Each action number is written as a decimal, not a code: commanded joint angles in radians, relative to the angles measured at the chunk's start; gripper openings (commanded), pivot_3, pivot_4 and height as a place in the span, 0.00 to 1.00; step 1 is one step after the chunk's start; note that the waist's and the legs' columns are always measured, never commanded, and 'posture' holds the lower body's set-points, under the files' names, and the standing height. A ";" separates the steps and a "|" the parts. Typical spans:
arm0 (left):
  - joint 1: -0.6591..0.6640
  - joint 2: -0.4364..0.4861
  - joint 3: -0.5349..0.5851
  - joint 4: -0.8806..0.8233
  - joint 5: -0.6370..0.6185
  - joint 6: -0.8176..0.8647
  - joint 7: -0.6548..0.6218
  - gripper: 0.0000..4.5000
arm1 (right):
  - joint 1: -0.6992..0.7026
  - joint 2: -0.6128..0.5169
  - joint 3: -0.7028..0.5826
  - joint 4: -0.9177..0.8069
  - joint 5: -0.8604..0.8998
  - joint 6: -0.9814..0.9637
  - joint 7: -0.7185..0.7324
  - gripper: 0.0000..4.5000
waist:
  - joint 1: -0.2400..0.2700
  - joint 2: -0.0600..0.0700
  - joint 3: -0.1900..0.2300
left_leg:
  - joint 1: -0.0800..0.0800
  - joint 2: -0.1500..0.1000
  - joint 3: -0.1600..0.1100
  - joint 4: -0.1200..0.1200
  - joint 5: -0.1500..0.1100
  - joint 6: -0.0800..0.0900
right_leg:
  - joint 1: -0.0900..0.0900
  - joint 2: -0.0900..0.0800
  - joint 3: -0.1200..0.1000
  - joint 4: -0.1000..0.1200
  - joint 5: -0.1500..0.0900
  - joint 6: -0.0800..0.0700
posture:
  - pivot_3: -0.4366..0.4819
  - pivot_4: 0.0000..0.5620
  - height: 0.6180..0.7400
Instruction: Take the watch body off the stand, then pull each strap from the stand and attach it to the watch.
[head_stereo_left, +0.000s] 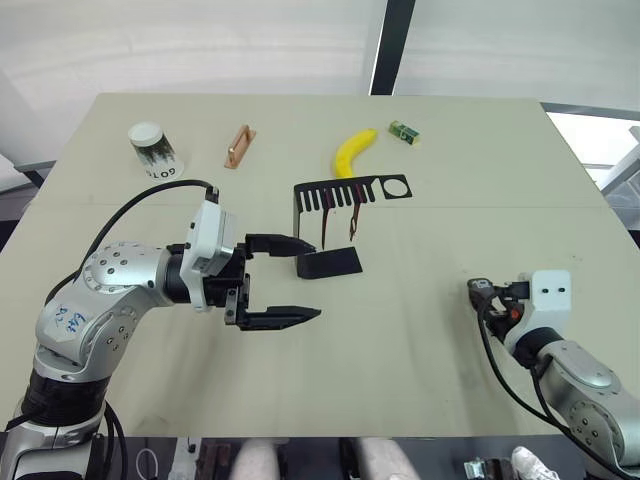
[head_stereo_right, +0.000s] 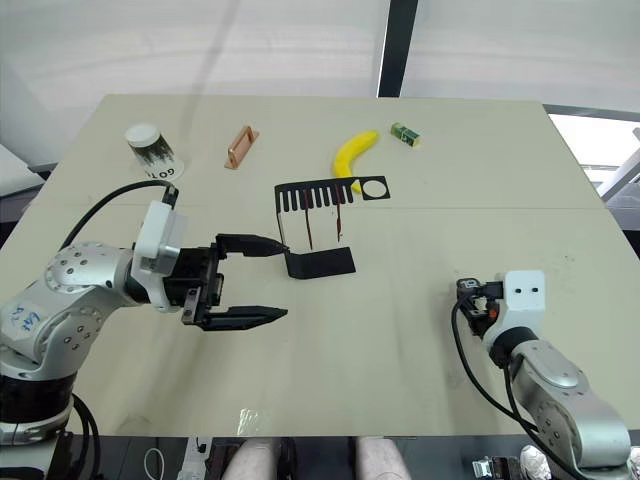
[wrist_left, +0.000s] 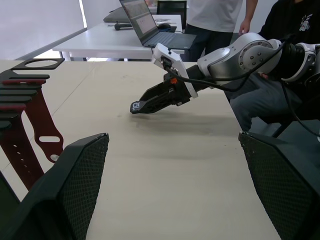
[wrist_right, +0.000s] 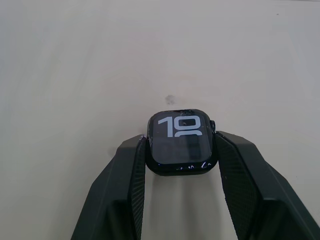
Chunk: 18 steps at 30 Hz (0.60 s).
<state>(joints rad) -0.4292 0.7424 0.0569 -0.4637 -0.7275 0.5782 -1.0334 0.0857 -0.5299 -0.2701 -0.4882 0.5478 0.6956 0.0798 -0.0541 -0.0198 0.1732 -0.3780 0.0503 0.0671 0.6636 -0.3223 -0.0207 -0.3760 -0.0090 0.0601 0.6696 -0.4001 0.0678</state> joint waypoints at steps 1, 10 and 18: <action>0.005 0.013 0.004 -0.029 0.007 -0.021 -0.011 1.00 | -0.001 0.006 0.008 0.023 -0.040 -0.033 0.039 0.36 | 0.001 0.000 0.000 | 0.000 0.000 0.000 0.000 0.000 0.000 | 0.000 0.000 0.000 0.000 0.000 0.000 | 0.48 0.27 1.00; 0.008 0.011 0.008 -0.029 0.012 -0.029 -0.008 1.00 | 0.000 0.023 0.012 0.066 -0.078 -0.060 0.087 0.36 | 0.000 0.000 0.000 | 0.001 0.000 0.000 0.000 0.000 0.000 | 0.000 0.000 0.000 0.002 0.000 0.000 | 0.48 0.27 1.00; 0.005 0.006 0.013 -0.025 0.010 -0.031 -0.002 1.00 | 0.011 0.025 0.002 0.071 -0.091 -0.060 0.119 0.36 | 0.000 0.000 0.000 | 0.002 0.000 0.000 0.000 0.000 0.000 | 0.000 0.000 0.000 0.003 0.000 0.000 | 0.48 0.27 1.00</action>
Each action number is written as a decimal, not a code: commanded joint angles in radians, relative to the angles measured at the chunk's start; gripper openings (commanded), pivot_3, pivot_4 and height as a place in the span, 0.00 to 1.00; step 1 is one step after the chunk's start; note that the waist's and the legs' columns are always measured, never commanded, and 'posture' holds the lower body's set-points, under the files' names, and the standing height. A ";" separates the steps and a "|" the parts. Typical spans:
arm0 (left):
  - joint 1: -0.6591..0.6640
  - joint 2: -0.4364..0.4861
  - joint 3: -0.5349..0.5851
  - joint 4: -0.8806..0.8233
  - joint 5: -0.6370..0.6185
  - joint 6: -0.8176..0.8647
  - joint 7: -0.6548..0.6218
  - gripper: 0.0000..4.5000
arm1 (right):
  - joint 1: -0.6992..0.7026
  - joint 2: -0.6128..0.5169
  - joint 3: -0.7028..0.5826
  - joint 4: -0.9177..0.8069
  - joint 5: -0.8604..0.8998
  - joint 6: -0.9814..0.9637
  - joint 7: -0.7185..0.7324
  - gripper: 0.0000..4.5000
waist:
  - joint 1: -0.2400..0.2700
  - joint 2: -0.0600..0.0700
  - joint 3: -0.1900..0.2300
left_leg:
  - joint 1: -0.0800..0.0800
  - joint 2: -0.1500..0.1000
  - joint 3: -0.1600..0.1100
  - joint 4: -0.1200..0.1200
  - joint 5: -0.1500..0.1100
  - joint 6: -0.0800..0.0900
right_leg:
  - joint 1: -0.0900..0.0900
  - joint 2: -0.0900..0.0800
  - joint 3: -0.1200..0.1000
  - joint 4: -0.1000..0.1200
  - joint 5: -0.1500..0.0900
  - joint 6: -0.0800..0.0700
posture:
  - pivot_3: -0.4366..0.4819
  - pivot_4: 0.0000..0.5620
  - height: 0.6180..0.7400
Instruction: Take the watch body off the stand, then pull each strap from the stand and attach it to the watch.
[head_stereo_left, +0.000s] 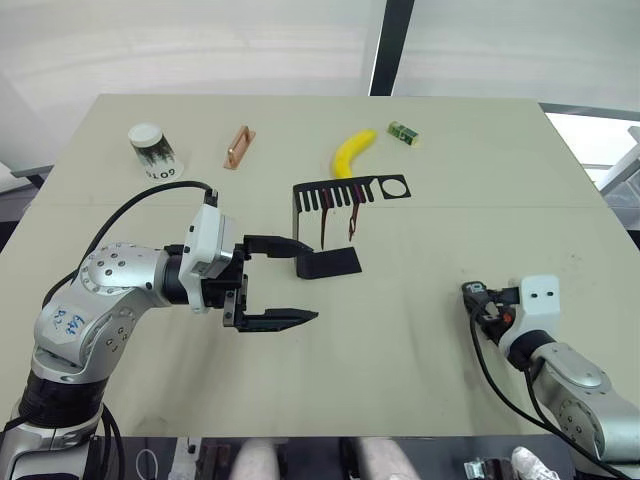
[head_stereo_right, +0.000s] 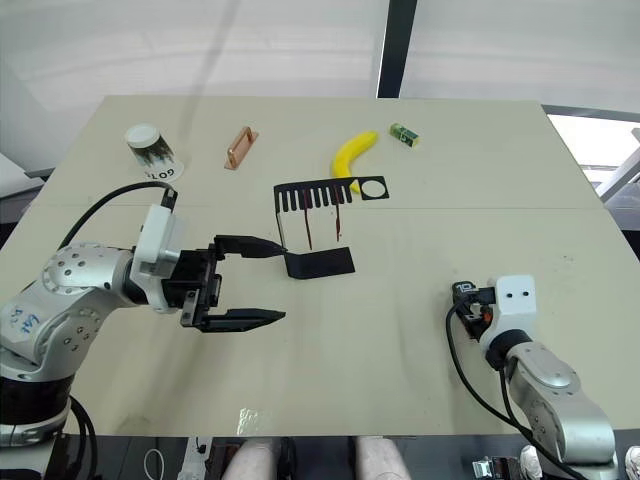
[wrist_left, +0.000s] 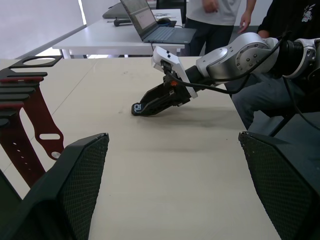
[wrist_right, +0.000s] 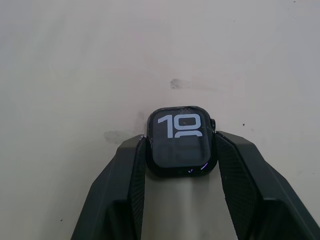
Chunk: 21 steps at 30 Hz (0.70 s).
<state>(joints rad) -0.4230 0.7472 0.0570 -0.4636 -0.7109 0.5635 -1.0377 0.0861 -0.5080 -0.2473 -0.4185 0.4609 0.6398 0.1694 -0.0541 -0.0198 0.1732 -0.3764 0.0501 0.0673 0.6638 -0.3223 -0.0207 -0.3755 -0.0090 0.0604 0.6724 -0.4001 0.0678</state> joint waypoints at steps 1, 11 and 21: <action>0.000 0.000 0.014 -0.024 -0.006 -0.016 0.004 1.00 | 0.015 0.001 -0.027 -0.002 -0.001 -0.003 0.035 0.58 | 0.001 0.000 0.000 | 0.000 0.000 0.000 0.000 0.000 0.000 | 0.000 0.000 0.000 0.000 0.000 0.000 | 0.48 0.27 1.00; 0.102 0.009 0.106 -0.017 -0.024 0.007 0.077 1.00 | 0.144 -0.177 -0.167 -0.109 0.071 -0.009 0.292 1.00 | 0.001 0.001 0.000 | 0.000 0.000 0.000 0.000 0.000 0.000 | 0.000 0.000 0.000 0.000 0.000 0.000 | 0.48 0.27 1.00; 0.503 0.062 0.421 0.097 0.026 -0.006 0.105 1.00 | 0.291 -0.452 -0.444 0.215 0.094 -0.225 0.871 1.00 | 0.002 0.000 0.001 | 0.011 0.000 -0.002 -0.003 -0.002 0.003 | 0.014 0.001 0.000 -0.011 0.000 0.000 | 0.48 0.27 1.00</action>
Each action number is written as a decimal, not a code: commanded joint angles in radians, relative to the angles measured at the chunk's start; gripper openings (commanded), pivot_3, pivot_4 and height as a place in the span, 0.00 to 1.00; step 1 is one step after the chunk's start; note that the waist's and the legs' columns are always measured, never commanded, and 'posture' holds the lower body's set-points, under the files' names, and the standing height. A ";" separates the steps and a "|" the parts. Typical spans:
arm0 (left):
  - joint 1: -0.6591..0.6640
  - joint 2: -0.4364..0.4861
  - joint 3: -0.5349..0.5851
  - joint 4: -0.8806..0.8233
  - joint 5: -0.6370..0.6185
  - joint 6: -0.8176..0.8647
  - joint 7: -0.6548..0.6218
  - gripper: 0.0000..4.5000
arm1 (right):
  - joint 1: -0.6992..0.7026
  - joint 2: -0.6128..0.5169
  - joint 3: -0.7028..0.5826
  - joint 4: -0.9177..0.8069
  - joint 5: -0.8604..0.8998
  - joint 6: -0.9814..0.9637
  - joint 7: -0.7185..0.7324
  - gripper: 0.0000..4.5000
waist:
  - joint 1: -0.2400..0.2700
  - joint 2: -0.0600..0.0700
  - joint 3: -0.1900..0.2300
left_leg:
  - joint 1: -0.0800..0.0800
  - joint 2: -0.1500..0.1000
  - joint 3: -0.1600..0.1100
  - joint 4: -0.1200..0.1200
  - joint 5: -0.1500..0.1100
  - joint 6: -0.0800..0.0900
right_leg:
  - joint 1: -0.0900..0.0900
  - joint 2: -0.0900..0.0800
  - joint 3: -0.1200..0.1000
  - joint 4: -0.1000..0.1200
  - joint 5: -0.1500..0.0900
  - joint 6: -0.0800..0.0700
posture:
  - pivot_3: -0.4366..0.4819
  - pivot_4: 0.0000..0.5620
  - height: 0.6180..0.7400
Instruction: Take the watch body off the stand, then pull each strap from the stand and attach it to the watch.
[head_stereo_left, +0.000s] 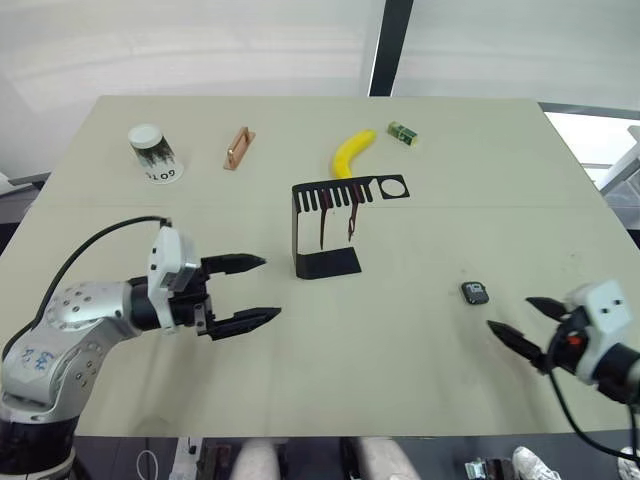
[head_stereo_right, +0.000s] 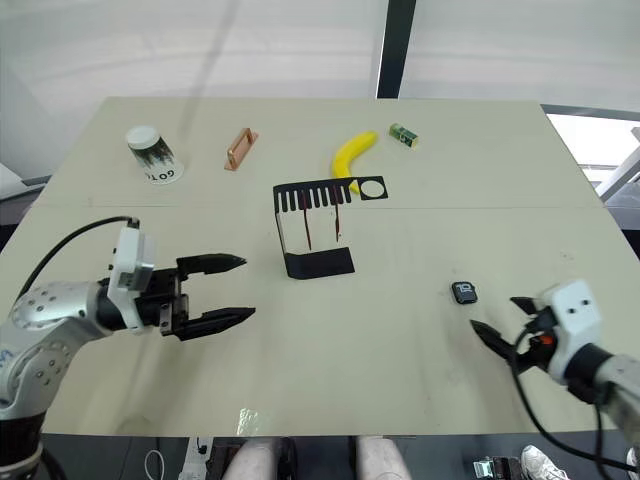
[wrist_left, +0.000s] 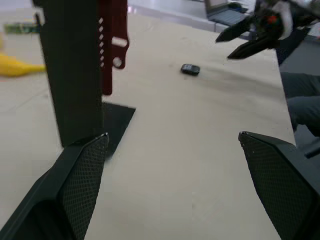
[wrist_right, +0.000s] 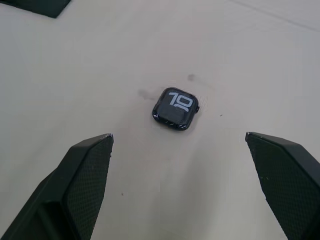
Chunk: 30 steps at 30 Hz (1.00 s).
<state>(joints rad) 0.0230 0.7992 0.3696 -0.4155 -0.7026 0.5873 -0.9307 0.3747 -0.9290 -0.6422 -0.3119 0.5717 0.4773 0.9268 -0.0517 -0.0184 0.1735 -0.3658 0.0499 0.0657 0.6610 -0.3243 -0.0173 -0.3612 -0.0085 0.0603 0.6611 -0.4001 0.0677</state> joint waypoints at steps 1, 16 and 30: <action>0.086 0.014 0.142 0.075 0.028 -0.043 -0.007 1.00 | -0.011 -0.047 -0.060 0.163 -0.017 -0.073 0.135 1.00 | 0.000 -0.001 0.000 | 0.001 0.000 -0.001 0.000 -0.001 0.001 | 0.002 0.000 0.000 -0.001 0.000 0.000 | 0.48 0.27 1.00; 0.160 0.046 0.317 0.190 0.082 -0.128 0.016 1.00 | -0.171 -0.091 -0.045 0.379 -0.033 -0.130 0.229 1.00 | -0.002 -0.001 0.001 | 0.001 0.000 0.000 0.000 -0.005 0.007 | 0.002 -0.002 -0.001 -0.002 0.000 0.000 | 0.48 0.27 1.00; -0.164 -0.311 -0.211 -0.257 0.172 0.136 0.652 1.00 | -0.331 0.061 0.206 -0.301 0.294 0.134 0.030 1.00 | 0.022 0.001 0.000 | -0.002 0.000 -0.001 0.004 -0.002 0.001 | 0.001 0.000 0.000 -0.001 0.001 0.002 | 0.48 0.27 1.00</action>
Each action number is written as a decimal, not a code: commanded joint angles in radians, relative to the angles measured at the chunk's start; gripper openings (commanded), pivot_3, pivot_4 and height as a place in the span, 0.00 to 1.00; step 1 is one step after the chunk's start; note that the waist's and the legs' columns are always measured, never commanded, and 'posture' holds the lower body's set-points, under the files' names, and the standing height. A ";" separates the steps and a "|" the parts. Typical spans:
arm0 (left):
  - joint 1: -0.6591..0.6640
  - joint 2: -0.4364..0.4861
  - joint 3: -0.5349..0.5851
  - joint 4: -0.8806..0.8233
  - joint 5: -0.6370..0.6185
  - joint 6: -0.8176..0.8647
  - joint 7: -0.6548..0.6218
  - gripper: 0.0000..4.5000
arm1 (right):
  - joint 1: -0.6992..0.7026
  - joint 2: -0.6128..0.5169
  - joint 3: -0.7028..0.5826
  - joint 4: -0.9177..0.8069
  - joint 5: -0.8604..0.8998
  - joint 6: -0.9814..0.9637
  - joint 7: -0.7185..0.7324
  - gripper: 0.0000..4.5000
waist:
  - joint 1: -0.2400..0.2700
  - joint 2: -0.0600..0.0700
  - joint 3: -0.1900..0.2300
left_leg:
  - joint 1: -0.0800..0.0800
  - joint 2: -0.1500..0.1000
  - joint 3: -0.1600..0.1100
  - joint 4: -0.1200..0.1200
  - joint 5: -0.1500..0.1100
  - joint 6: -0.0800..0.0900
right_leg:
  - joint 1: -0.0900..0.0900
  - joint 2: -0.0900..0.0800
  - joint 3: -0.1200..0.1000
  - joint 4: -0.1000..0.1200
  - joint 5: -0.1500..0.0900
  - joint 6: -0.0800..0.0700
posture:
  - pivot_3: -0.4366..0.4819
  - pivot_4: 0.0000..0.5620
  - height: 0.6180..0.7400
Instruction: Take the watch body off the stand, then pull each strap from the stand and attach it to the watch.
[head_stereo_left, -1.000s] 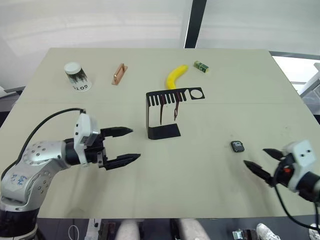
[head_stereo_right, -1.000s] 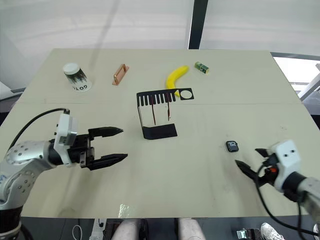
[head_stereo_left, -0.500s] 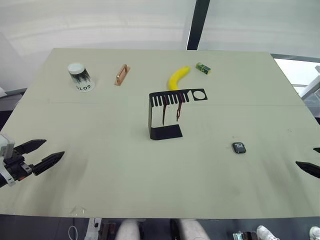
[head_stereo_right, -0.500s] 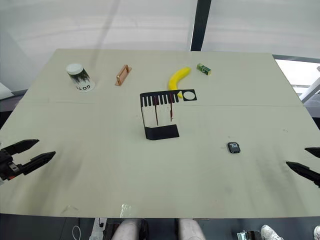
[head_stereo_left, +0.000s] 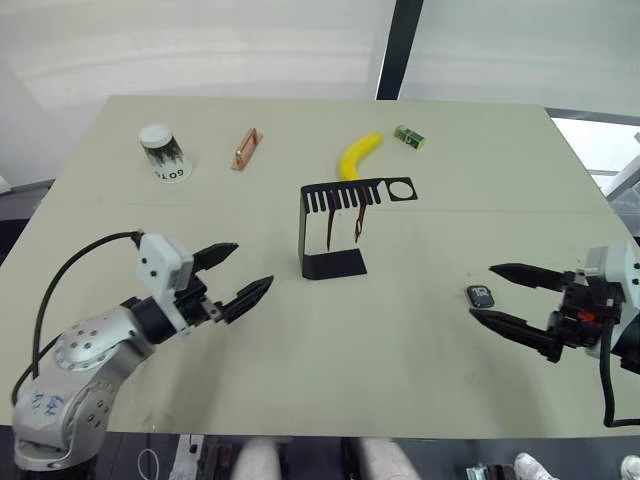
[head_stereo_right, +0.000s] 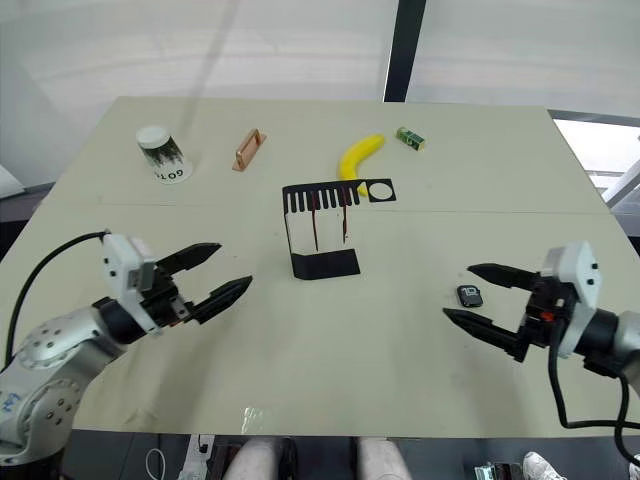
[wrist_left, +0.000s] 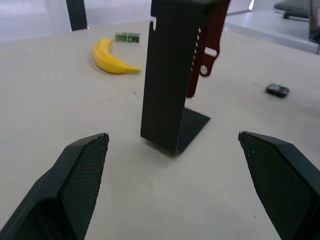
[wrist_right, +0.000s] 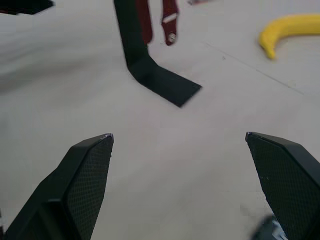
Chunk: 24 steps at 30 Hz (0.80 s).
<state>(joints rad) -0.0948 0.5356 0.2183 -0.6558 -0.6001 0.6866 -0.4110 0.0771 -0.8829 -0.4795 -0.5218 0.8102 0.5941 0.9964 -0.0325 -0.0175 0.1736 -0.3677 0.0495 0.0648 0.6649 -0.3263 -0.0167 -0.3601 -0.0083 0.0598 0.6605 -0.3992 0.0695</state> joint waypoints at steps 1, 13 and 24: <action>-0.065 -0.071 -0.076 -0.009 0.085 0.045 0.164 1.00 | -0.046 0.019 0.061 -0.106 0.062 0.021 -0.049 1.00 | 0.004 0.000 0.000 | 0.000 0.000 0.000 0.000 0.000 0.000 | 0.000 0.000 0.000 0.000 0.000 0.000 | 0.48 0.27 1.00; -0.144 -0.144 -0.209 0.090 0.183 -0.011 0.149 1.00 | -0.122 0.058 0.185 -0.102 0.025 0.011 -0.103 1.00 | 0.005 -0.001 0.000 | -0.001 0.000 0.000 0.002 0.000 0.000 | -0.001 -0.001 0.000 0.000 0.000 0.001 | 0.48 0.27 1.00; -0.197 -0.242 -0.275 0.200 0.334 -0.046 0.248 1.00 | -0.151 0.083 0.205 -0.075 -0.025 -0.007 -0.128 1.00 | 0.005 -0.001 0.000 | -0.001 0.000 0.000 0.002 0.000 0.000 | 0.000 -0.001 0.000 0.001 0.000 0.001 | 0.48 0.27 1.00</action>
<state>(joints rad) -0.2759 0.3068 -0.0587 -0.4479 -0.2805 0.6691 -0.1714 -0.0711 -0.8050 -0.2730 -0.5957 0.7942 0.6108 0.8767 -0.0275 -0.0184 0.1734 -0.3688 0.0496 0.0646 0.6669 -0.3263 -0.0165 -0.3607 -0.0090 0.0597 0.6611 -0.3988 0.0702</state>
